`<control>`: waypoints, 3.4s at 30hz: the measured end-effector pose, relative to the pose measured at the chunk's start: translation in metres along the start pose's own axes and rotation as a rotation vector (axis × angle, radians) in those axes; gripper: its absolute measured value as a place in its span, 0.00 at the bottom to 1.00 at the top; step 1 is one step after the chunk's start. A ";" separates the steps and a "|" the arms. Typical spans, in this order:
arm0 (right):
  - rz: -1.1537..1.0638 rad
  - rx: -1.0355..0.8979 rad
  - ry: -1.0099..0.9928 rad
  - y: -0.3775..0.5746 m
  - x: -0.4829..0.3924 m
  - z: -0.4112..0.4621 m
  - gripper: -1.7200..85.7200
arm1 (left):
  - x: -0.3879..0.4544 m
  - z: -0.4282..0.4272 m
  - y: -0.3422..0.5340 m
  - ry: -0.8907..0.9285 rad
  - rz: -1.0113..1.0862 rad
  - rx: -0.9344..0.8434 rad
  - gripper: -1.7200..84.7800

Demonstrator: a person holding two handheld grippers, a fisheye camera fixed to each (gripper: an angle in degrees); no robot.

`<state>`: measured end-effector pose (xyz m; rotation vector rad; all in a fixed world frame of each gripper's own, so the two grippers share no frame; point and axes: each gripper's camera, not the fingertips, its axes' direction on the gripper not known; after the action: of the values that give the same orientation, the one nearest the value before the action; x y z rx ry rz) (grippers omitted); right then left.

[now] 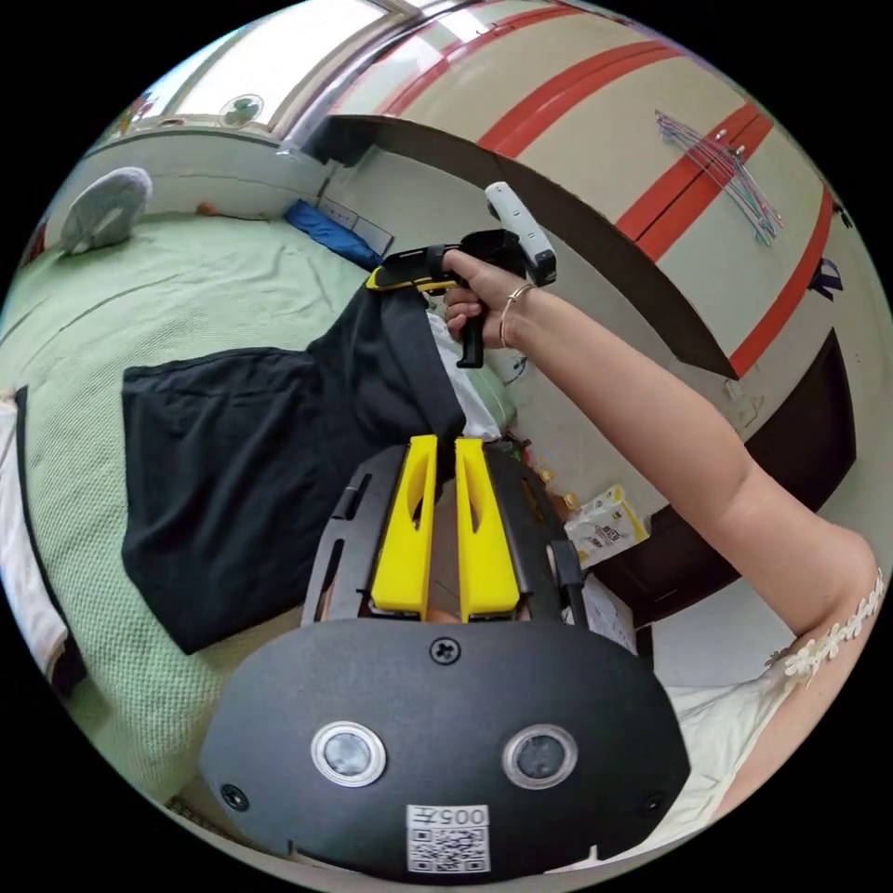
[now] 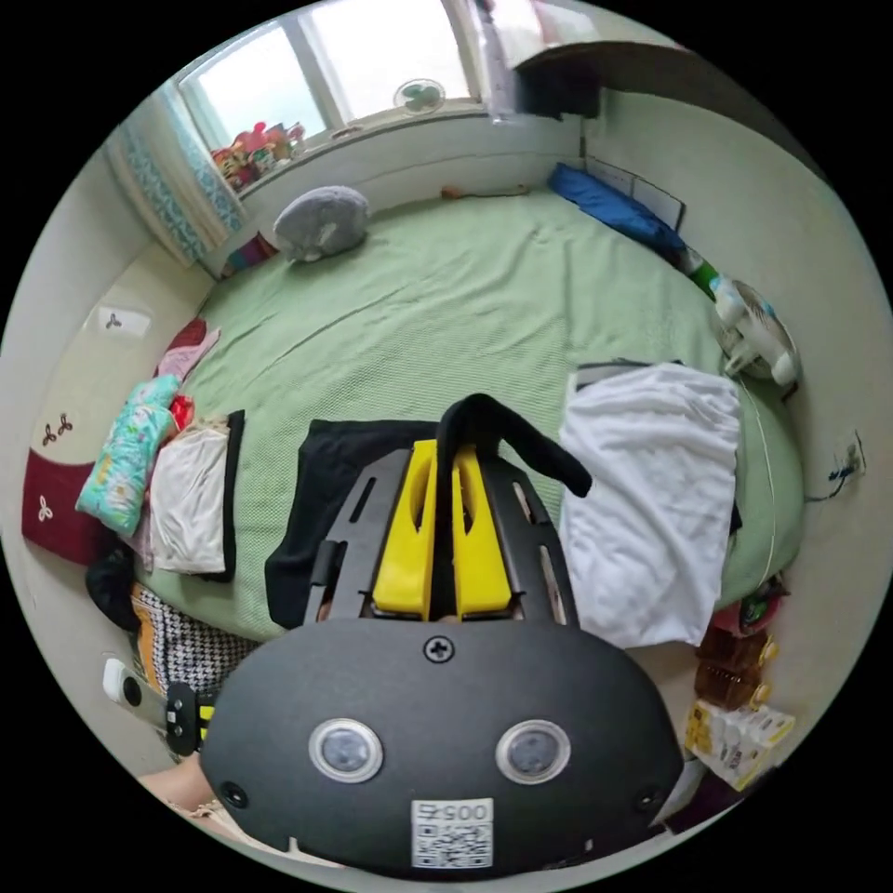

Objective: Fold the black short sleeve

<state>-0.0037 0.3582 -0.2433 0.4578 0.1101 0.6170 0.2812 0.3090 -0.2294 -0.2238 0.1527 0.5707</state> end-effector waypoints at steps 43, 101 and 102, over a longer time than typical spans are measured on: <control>-0.178 -0.146 0.074 -0.017 -0.102 0.191 0.01 | -0.221 -0.035 0.159 -0.345 -0.334 -0.186 0.04; -0.192 0.392 0.166 0.106 0.066 -0.172 0.01 | 0.119 0.118 -0.082 -0.221 0.056 -0.070 0.09; -0.171 0.390 0.182 0.102 0.074 -0.175 0.01 | 0.122 0.128 -0.088 -0.206 0.054 -0.067 0.09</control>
<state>-0.0383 0.5410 -0.3520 0.7594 0.4437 0.4677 0.4414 0.3320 -0.1163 -0.2243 -0.0605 0.6495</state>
